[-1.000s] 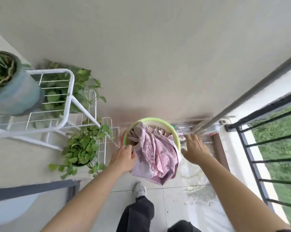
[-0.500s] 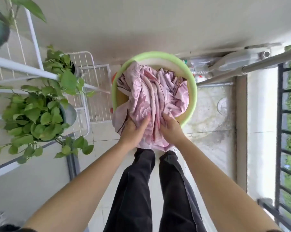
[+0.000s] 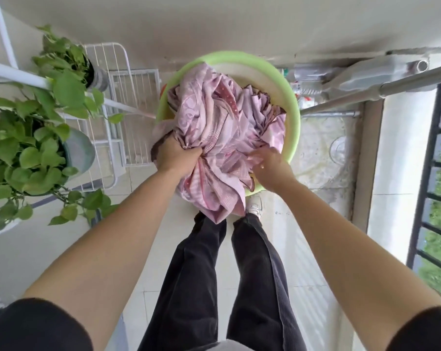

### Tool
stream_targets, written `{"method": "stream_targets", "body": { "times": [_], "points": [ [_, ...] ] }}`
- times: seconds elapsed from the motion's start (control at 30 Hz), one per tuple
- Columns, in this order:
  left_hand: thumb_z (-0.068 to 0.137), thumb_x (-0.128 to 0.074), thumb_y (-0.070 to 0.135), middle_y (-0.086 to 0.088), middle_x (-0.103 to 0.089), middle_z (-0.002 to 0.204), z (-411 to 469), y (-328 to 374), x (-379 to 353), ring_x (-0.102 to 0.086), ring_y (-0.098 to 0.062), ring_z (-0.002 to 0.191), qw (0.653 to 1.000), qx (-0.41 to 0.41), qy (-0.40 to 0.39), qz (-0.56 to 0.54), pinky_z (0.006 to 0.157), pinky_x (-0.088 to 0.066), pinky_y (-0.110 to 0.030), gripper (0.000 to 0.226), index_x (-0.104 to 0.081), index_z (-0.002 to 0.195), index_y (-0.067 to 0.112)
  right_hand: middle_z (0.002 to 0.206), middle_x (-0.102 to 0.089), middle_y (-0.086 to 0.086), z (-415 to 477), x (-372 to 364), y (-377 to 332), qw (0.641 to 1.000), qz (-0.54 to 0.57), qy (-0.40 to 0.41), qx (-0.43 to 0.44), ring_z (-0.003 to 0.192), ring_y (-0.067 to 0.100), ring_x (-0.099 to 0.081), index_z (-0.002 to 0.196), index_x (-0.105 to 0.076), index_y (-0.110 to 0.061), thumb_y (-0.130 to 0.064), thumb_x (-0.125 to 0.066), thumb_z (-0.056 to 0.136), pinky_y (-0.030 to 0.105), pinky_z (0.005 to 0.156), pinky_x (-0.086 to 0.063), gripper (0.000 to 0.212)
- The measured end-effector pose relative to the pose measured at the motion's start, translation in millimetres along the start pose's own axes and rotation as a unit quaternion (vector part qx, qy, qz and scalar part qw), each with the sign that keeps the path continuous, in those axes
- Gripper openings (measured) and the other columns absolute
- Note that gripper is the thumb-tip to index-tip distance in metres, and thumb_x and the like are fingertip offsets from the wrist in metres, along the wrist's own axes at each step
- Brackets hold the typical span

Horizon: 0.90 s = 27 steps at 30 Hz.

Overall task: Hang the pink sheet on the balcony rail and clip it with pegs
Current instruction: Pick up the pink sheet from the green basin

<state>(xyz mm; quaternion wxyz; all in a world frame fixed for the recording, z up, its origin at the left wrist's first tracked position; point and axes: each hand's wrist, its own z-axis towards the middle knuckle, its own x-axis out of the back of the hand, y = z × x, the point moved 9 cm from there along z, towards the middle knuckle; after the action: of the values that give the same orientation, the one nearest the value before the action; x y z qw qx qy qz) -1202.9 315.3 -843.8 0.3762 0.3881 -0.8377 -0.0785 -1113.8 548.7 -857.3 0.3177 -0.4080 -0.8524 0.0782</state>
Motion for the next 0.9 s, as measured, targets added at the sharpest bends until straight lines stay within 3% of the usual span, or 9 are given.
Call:
{"method": "stream_targets", "body": {
  "times": [0.1, 0.17, 0.33, 0.5, 0.63, 0.7, 0.8, 0.83, 0.9],
  "points": [
    [0.075, -0.073, 0.031, -0.004, -0.071, 0.102, 2.6, 1.4, 25.1, -0.067, -0.026, 0.093, 0.996, -0.016, 0.081, 0.043, 0.08, -0.053, -0.032, 0.036, -0.067, 0.106, 0.016, 0.131, -0.05, 0.013, 5.8, 28.4, 20.6, 0.994, -0.01, 0.107, -0.011, 0.107, 0.035, -0.061, 0.139, -0.046, -0.017, -0.019, -0.057, 0.091, 0.044, 0.088, -0.053, 0.049],
    [0.076, -0.071, 0.028, -0.005, -0.071, 0.103, 0.4, 4.8, 40.4, -0.066, -0.026, 0.093, 0.993, -0.031, 0.102, 0.057, 0.081, -0.053, -0.034, 0.035, -0.064, 0.108, 0.014, 0.143, -0.039, 0.016, 9.4, 37.4, 29.9, 0.988, -0.034, 0.144, -0.045, 0.122, 0.038, -0.05, 0.148, -0.034, -0.019, -0.03, -0.063, 0.089, 0.046, 0.094, -0.048, 0.067],
    [0.074, -0.067, 0.025, -0.004, -0.071, 0.105, -6.4, 26.3, 91.0, -0.066, -0.024, 0.095, 0.982, -0.096, 0.16, 0.043, 0.085, -0.054, -0.034, 0.042, -0.063, 0.114, 0.013, 0.15, -0.029, 0.019, 20.2, 15.7, 35.3, 0.979, 0.121, 0.083, -0.144, 0.132, 0.037, -0.042, 0.158, -0.003, -0.019, -0.033, -0.072, 0.084, 0.04, 0.096, -0.044, 0.102],
    [0.078, -0.073, 0.016, 0.002, -0.066, 0.09, -21.8, 68.2, 116.0, -0.06, -0.015, 0.083, 0.971, -0.166, 0.168, 0.032, 0.075, -0.046, -0.024, 0.022, -0.067, 0.098, 0.01, 0.157, -0.02, 0.017, 14.1, 20.9, -11.8, 0.99, 0.102, 0.091, -0.017, 0.141, 0.036, -0.034, 0.158, 0.011, -0.021, -0.038, -0.081, 0.077, 0.046, 0.11, -0.037, 0.124],
    [0.074, -0.074, 0.015, 0.005, -0.069, 0.095, -42.6, 93.7, 109.8, -0.065, -0.016, 0.088, 0.966, -0.225, 0.121, 0.03, 0.08, -0.051, -0.027, 0.03, -0.067, 0.103, 0.015, 0.162, 0.008, 0.023, 0.4, 67.0, -76.4, 0.961, -0.005, 0.246, 0.125, 0.151, 0.04, -0.002, 0.157, 0.01, -0.015, -0.055, -0.082, 0.063, 0.057, 0.12, -0.018, 0.137],
    [0.072, -0.075, 0.015, 0.0, -0.072, 0.1, -55.2, 100.1, 101.0, -0.067, -0.021, 0.093, 0.963, -0.256, 0.08, 0.039, 0.085, -0.055, -0.035, 0.034, -0.067, 0.106, 0.015, 0.162, 0.002, 0.028, -13.0, 86.4, -108.1, 0.922, -0.058, 0.323, 0.206, 0.151, 0.042, -0.002, 0.157, -0.002, -0.003, -0.051, -0.066, 0.076, 0.06, 0.12, -0.01, 0.114],
    [0.073, -0.073, 0.008, -0.004, -0.068, 0.093, -72.7, 106.6, 94.8, -0.065, -0.026, 0.089, 0.947, -0.307, 0.057, 0.07, 0.079, -0.052, -0.034, 0.029, -0.066, 0.102, 0.009, 0.16, -0.026, 0.02, -13.4, 85.7, -126.1, 0.922, -0.118, 0.262, 0.259, 0.149, 0.034, -0.023, 0.156, -0.005, 0.002, -0.044, -0.062, 0.074, 0.055, 0.121, -0.008, 0.11],
    [0.073, -0.072, 0.006, -0.005, -0.067, 0.092, -75.5, 105.8, 96.5, -0.063, -0.026, 0.089, 0.947, -0.306, 0.058, 0.075, 0.078, -0.049, -0.032, 0.029, -0.065, 0.101, 0.008, 0.149, -0.045, 0.014, -12.2, 86.3, -124.6, 0.936, -0.107, 0.226, 0.249, 0.14, 0.031, -0.041, 0.157, -0.008, -0.004, -0.039, -0.062, 0.073, 0.05, 0.119, -0.018, 0.106],
    [0.074, -0.072, 0.009, -0.006, -0.07, 0.101, -77.8, 99.1, 103.3, -0.064, -0.025, 0.094, 0.955, -0.283, 0.057, 0.067, 0.084, -0.05, -0.032, 0.034, -0.064, 0.107, 0.008, 0.11, -0.068, 0.01, -20.4, 96.8, -125.2, 0.946, -0.104, 0.202, 0.23, 0.103, 0.033, -0.065, 0.141, -0.045, -0.013, -0.028, -0.058, 0.072, 0.038, 0.093, -0.048, 0.071]
  ]
}}
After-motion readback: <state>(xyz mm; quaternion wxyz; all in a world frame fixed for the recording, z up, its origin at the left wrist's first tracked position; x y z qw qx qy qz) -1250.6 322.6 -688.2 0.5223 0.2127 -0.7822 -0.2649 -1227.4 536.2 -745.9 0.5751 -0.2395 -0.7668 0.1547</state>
